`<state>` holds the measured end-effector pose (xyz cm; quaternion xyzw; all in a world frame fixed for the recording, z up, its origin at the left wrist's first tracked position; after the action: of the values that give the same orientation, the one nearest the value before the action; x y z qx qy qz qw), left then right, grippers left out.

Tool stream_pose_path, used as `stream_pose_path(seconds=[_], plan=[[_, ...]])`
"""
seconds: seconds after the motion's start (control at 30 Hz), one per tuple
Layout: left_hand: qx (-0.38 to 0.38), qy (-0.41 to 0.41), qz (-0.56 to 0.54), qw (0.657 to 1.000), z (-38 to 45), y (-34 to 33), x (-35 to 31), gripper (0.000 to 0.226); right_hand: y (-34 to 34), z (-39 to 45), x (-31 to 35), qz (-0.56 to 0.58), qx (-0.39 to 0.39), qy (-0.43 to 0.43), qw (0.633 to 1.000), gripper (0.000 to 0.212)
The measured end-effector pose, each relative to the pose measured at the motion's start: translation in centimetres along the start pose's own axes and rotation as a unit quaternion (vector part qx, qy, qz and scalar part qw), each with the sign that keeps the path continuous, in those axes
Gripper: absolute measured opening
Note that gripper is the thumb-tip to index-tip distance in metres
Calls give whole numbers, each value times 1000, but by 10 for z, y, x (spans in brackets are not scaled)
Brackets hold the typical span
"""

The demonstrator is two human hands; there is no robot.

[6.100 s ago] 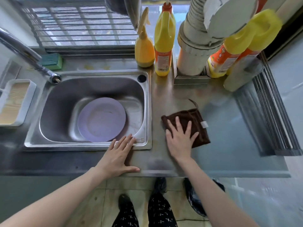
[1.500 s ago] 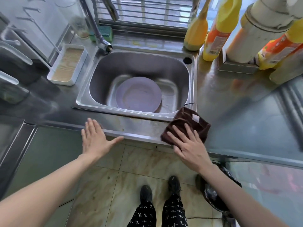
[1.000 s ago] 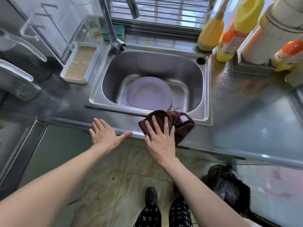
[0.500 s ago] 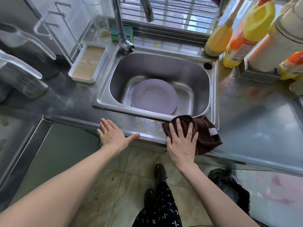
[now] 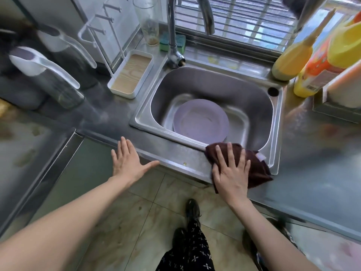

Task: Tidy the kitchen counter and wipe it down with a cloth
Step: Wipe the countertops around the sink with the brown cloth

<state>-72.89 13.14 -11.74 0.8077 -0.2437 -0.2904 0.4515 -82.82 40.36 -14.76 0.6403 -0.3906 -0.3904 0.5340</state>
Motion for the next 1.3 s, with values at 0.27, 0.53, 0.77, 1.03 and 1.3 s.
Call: stream_pose_path(seconds=[0.27,0.53,0.77,1.03,1.3], plan=[[52,16,31,998,17,3,16,124,9,30,71,2,4,33,999,62],[67,4,38,997,18,5,20,120,18,67,158,-3,-54,279,959,53],[47,-104,92,989,29,37,43,78,10,36,123,-45,-79,295,951,55],[48,-36,88,994,58,54,86,83,18,31,123,42,22,-93,995,59],[73,-139,89,984,64,58,118,78,39,59,268,39,2,69,997,55]])
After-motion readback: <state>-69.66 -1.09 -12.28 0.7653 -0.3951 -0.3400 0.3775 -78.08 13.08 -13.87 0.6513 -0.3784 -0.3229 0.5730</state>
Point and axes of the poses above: each hand's wrist, its own z-axis towards the middle knuckle, its own y-axis out of the back of the hand, x = y × z, the point moved 5 cm from there along z, towards the middle knuckle, and after that the axes turned 13 degrees about -z, right-handed, at the moved point
